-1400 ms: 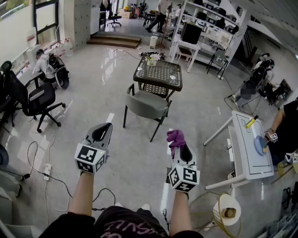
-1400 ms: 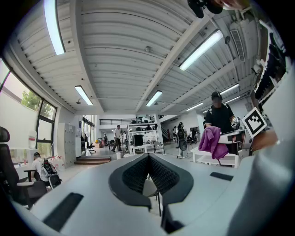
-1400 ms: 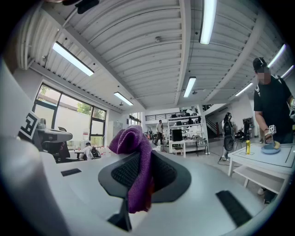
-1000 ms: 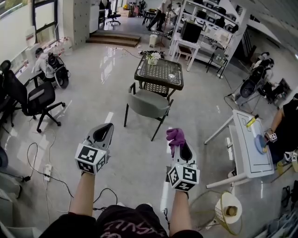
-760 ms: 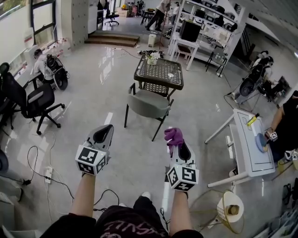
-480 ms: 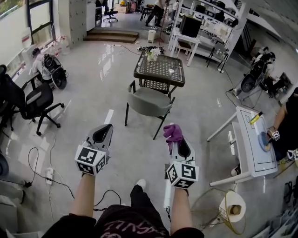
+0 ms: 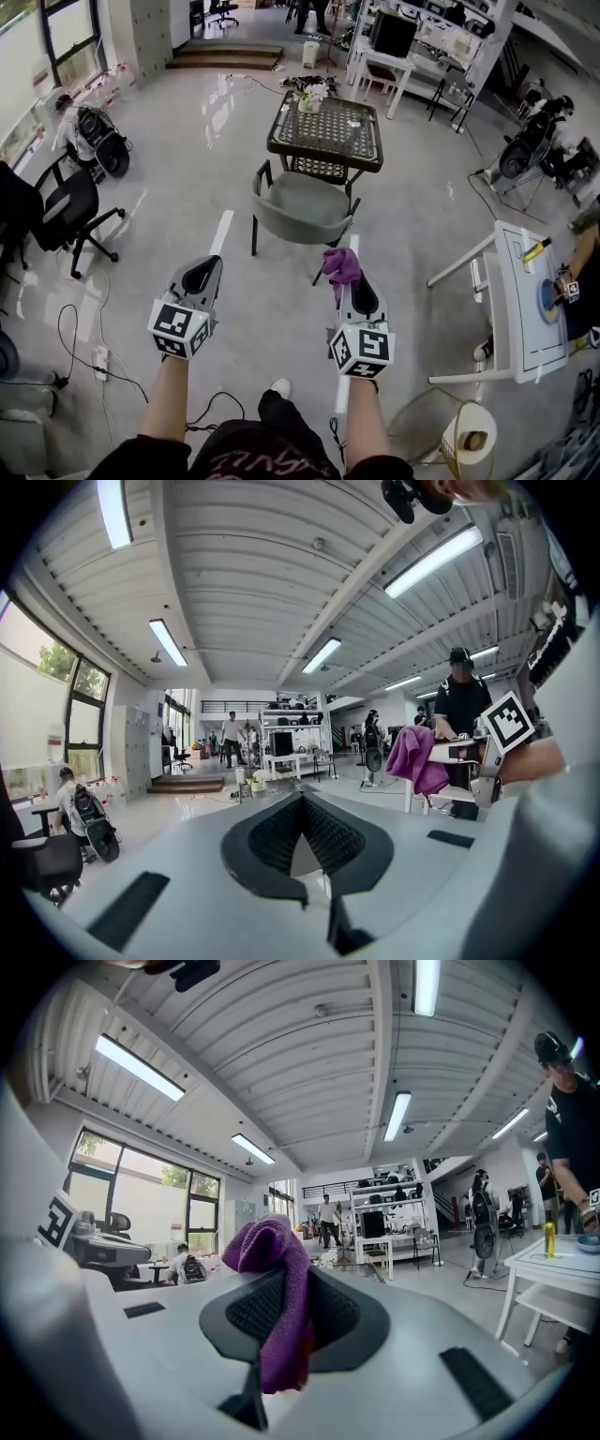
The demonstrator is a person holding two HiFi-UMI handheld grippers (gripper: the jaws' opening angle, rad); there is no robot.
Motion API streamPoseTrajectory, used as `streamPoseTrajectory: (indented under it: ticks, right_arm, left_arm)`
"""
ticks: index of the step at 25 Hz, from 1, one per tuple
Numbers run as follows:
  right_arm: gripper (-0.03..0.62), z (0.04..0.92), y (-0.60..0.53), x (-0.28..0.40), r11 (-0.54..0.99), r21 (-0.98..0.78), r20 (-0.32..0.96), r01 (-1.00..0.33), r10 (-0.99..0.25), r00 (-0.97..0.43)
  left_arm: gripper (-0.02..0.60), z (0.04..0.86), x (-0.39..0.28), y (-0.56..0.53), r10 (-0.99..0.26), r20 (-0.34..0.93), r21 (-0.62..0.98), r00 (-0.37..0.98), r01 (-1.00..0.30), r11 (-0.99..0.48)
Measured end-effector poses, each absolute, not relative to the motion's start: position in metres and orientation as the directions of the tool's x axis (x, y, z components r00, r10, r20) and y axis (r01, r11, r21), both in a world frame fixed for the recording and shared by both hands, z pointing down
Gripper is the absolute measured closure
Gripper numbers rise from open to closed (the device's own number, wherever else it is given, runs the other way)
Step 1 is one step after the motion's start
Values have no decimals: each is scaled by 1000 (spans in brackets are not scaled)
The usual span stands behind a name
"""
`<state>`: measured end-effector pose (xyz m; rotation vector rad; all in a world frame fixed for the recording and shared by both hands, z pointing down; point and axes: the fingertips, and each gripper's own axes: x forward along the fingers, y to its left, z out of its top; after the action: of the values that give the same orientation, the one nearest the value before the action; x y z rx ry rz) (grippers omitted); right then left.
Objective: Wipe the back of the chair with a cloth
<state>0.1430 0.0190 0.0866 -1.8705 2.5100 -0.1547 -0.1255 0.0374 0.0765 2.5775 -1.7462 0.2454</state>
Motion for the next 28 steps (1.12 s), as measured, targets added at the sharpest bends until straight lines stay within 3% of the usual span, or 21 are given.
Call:
streamPoseTrajectory:
  ticks: [6,16,28]
  right_arm:
    - [517,109,-42,135,310,-84,105,-947,-942,-318]
    - [517,131,-88,119,313,-78,88,-946,-944,-319]
    - [517,205,-132,60,257,-89,93,-962,-960,-265]
  left_arm:
    - [572,88,-130,-22,-925,158,-68,346,-931,-360]
    - [572,111,-134,-74,-919,163,-74,360,-924,-375]
    - [572,187,-177,-136,-887,168,-73,430,-892,-446]
